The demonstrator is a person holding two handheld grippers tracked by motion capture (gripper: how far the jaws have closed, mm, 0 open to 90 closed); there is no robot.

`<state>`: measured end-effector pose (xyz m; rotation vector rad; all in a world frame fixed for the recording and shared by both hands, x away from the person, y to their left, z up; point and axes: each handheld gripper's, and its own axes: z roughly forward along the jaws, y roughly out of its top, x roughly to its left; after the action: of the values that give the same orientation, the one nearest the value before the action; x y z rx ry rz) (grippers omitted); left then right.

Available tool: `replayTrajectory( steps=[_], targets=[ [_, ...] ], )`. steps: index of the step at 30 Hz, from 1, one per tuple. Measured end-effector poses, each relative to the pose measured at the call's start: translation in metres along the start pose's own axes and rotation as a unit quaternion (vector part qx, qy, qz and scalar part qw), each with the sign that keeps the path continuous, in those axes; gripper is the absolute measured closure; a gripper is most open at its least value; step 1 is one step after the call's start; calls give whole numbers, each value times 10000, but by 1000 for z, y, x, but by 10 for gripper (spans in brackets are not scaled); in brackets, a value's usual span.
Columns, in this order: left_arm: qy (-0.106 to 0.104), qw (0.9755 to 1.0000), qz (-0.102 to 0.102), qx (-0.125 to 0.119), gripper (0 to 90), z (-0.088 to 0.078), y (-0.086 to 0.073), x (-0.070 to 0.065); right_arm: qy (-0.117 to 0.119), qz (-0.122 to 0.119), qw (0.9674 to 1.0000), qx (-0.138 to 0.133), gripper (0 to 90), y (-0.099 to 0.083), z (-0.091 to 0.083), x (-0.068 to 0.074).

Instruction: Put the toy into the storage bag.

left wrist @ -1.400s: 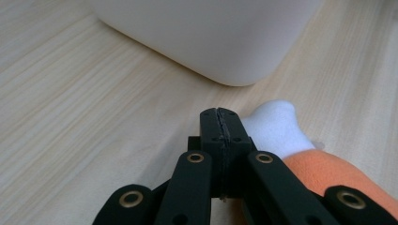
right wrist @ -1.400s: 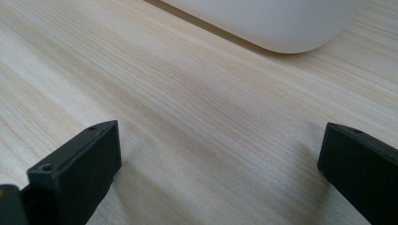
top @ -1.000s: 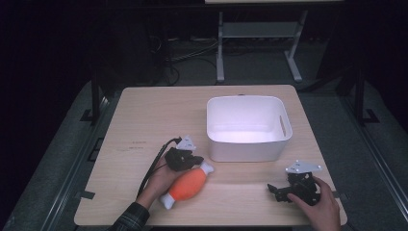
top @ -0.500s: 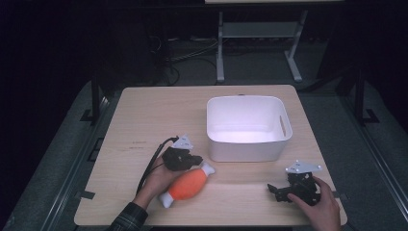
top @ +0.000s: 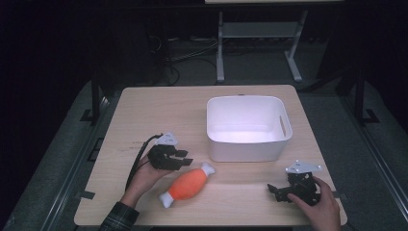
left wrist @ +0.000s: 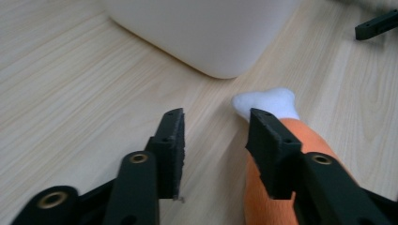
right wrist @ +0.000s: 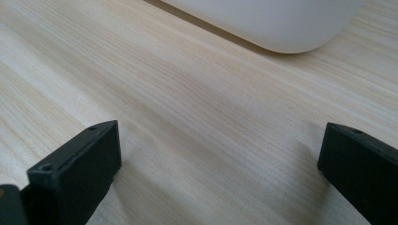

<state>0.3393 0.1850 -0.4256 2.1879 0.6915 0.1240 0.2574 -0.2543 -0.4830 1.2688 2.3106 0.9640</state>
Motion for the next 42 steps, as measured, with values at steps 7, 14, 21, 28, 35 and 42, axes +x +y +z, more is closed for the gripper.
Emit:
replayTrajectory(
  steps=[7, 14, 21, 28, 35, 42],
  targets=[
    [-13, 9998, -180, 52, 377, -13, -10, 2, 1, -2, 10000, -2, 0, 0, 0, 0],
    [-107, 9995, -298, -8, 236, -21, -17, -1, 1, 1, 10000, 0, 0, 0, 0, 0],
    [-327, 9986, -397, -102, 141, -27, -26, -14, 1, 0, 10000, 0, 0, 0, 0, 0],
    [-424, 9984, -357, -95, 138, -22, -28, -20, 1, -1, 10000, -1, 0, 0, 0, 0],
    [-538, 9982, -267, -34, 138, -10, -25, -26, 0, 4, 10000, 2, 0, 0, 0, 0],
    [-581, 9980, -230, 89, 138, 0, -27, -28, 0, -3, 10000, -3, 0, 0, 0, 0]
  ],
)
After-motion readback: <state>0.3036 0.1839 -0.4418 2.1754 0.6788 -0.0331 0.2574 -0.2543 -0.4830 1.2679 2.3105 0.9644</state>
